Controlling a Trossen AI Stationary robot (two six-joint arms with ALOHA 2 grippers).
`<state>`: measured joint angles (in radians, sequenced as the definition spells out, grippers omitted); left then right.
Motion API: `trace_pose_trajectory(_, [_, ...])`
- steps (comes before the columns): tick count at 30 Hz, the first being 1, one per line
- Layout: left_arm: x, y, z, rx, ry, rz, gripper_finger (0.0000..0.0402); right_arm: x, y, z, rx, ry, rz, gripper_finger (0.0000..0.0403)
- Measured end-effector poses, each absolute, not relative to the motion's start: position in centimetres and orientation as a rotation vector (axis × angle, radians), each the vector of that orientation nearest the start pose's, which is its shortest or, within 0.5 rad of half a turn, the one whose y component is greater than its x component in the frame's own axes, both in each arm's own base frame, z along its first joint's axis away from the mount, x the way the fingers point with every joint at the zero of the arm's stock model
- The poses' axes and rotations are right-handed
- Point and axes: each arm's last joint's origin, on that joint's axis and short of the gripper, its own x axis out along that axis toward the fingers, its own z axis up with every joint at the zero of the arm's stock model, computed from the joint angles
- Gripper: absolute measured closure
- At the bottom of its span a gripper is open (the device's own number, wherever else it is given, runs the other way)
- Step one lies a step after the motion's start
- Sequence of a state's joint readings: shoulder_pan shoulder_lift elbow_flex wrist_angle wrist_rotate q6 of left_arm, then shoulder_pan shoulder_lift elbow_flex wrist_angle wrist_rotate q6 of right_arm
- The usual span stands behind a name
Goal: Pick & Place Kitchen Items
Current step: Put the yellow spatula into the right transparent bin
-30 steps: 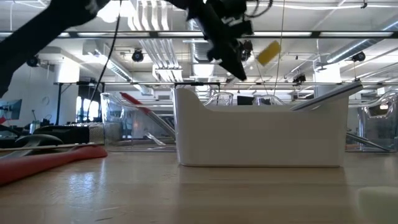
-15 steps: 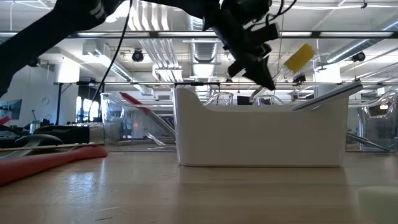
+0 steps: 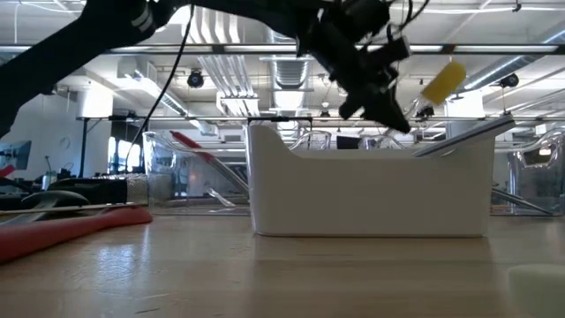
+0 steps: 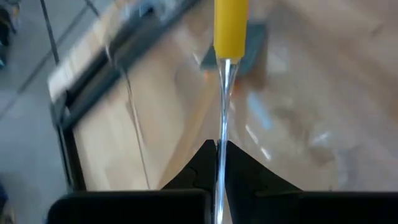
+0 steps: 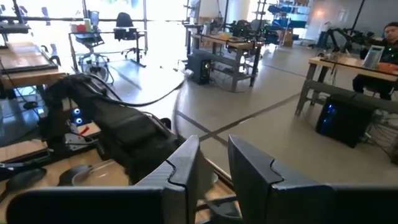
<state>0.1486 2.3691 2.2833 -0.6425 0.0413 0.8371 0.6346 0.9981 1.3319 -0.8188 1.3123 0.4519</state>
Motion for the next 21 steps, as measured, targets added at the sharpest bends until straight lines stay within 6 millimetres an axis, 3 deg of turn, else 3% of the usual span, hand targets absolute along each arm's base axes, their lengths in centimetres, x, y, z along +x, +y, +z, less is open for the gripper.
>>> trace_pose_trajectory(7, [51.8, 9.7, 24.3, 0.681, 0.895, -0.124, 0.0385, 14.3, 7.0, 42.4, 0.029, 0.124, -0.702, 0.0319])
trace_pose_trajectory(13, [50.6, 9.3, 23.6, 0.596, 1.032, -0.172, 0.0385, 14.2, 7.0, 42.4, 0.021, 0.126, -0.702, 0.0331])
trace_pose_trajectory(21, [50.9, 7.9, 23.9, 0.629, 0.998, -0.223, 0.0385, 14.2, 7.0, 42.4, 0.020, 0.126, -0.702, 0.0339])
